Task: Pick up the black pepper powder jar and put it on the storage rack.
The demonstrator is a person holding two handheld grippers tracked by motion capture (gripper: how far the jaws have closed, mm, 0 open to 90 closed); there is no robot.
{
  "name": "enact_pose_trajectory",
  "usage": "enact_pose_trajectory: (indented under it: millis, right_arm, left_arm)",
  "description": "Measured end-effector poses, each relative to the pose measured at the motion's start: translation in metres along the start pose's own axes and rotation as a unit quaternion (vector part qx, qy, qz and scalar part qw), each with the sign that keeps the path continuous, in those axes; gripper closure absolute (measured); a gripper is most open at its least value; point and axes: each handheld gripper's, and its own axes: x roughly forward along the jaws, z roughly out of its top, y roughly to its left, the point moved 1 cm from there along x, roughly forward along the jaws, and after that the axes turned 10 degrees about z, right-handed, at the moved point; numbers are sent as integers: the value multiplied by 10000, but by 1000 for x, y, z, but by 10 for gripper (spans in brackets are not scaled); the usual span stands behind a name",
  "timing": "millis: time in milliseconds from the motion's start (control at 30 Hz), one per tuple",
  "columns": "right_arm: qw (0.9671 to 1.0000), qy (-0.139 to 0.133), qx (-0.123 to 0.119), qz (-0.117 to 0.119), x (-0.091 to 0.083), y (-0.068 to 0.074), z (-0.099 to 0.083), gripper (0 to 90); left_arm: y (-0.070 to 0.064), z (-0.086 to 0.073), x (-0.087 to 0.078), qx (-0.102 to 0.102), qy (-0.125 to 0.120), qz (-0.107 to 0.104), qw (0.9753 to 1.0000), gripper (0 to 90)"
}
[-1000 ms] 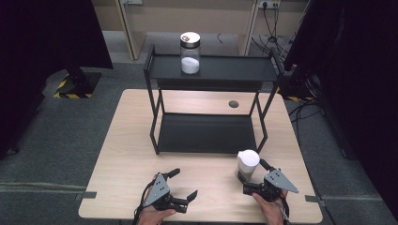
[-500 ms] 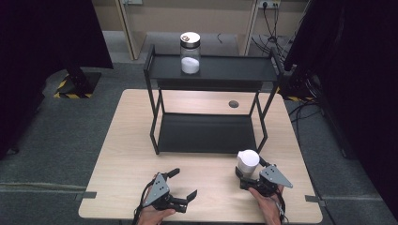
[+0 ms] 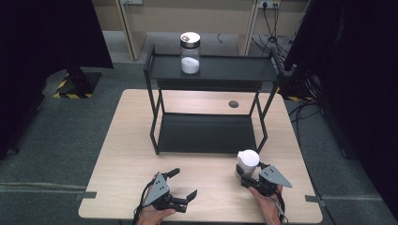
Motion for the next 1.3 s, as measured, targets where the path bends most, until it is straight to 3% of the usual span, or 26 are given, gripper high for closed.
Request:
enact_pose_trajectory:
  millis: [400,800,1067,1300]
  right_arm:
    - [9999,-109,-29,-56,-4,8,4,308]
    - [9995,-231,-130,154,-15,12,21,308]
    - [9985,-224,-319,382,-19,11,41,308]
    - [9980,-291,-249,498,-21,6,59,308]
  left_arm:
    - [1,0,-1,-15,-16,43,10000,1]
    - [2,0,-1,-25,-25,76,10000,1]
    - [2,0,-1,-17,-20,74,10000,1]
    - [1,0,-1,0,-16,82,10000,1]
